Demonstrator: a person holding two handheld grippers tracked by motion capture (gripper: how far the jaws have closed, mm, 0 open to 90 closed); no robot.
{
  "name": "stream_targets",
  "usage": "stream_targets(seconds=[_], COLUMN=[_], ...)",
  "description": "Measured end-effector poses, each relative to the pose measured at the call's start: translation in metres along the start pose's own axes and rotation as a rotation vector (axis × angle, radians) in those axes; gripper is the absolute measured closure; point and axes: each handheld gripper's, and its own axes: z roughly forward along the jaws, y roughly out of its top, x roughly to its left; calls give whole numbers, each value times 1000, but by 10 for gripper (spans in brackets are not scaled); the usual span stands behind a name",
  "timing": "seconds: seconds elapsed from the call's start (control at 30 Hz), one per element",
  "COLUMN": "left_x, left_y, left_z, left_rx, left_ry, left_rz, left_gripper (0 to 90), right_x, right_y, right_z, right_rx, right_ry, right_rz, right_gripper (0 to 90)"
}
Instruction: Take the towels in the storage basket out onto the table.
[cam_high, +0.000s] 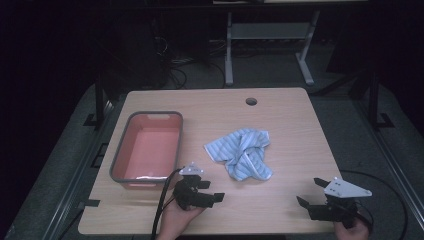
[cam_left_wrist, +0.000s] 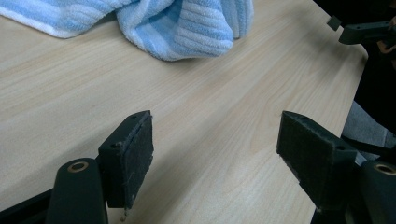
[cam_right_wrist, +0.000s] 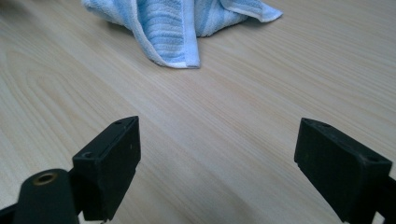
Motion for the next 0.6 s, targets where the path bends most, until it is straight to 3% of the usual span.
stream_targets(seconds=[0.6], left_x=[-7], left_y=[-11], left_z=[5], left_rx=[21], left_ry=[-1], left_rz=[36], left_gripper=[256], right_x=[0], right_y=[-1], right_z=[-4], right_rx=[-9], right_ry=[2], right_rz=[-4], right_gripper=[140])
